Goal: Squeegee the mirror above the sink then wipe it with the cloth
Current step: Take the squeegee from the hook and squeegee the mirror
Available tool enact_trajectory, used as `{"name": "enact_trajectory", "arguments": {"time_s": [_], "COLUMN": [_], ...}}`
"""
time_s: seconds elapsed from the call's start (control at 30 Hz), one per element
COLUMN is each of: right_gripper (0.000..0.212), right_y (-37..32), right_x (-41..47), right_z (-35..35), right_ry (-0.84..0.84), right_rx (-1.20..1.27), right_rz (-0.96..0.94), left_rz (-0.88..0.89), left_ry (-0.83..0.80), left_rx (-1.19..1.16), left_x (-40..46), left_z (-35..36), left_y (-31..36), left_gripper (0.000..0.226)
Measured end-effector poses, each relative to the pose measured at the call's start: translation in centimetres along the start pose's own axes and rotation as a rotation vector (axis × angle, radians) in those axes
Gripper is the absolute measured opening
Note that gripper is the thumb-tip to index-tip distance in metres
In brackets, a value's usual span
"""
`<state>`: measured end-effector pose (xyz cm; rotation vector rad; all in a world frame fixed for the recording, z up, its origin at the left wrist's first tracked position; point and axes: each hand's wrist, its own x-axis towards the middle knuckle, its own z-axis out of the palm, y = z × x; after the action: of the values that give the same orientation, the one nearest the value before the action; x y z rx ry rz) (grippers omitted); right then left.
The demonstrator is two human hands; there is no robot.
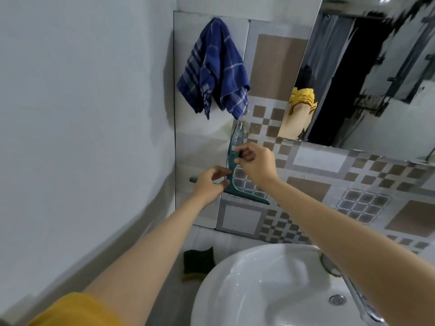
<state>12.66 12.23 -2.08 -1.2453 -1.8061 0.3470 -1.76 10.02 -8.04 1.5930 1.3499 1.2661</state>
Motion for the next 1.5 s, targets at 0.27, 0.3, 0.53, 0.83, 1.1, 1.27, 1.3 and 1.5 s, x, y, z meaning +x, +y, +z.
{"name": "enact_trajectory", "arguments": {"time_s": [0.27, 0.3, 0.53, 0.83, 1.1, 1.27, 1.3, 1.5], "right_gripper": [0.029, 0.03, 0.027, 0.039, 0.035, 0.03, 0.028, 0.027], "right_y": [-2.6, -3.0, -4.8, -6.8, -9.2, -10.1, -10.2, -11.9], "right_x": [-0.9, -1.1, -2.6, -3.2, -3.9, -4.2, -4.0, -1.1], "right_z": [-2.4, -2.8, -7.5, -17.7, -27.4, -32.4, -33.4, -39.9], "right_ry": [-0.012, -0.01, 0.013, 0.131, -0.153, -0.041, -0.009, 0.233], "right_rx": [0.051, 0.056, -0.039, -0.823, -0.82, -0.856, -0.862, -0.96], "right_rz": [-0.042, -0.058, -0.22, -0.783, -0.798, -0.81, -0.812, -0.763], "left_rz": [0.107, 0.125, 0.205, 0.39, 0.594, 0.708, 0.74, 0.877], "left_ry": [0.082, 0.092, 0.059, -0.062, -0.164, -0.162, -0.126, 0.252], "left_rx": [-0.056, -0.043, -0.003, 0.182, 0.244, 0.253, 0.249, 0.34], "left_x": [-1.6, -1.9, -4.3, -5.6, -5.6, -4.7, -4.4, -1.0], "left_z": [-0.2, -0.3, -1.2, -1.2, 0.6, 2.3, 2.7, 2.9], "left_y": [2.9, 3.3, 7.1, 14.8, 23.9, 29.0, 29.8, 32.6], "left_gripper": [0.015, 0.012, 0.016, 0.041, 0.037, 0.029, 0.022, 0.035]}}
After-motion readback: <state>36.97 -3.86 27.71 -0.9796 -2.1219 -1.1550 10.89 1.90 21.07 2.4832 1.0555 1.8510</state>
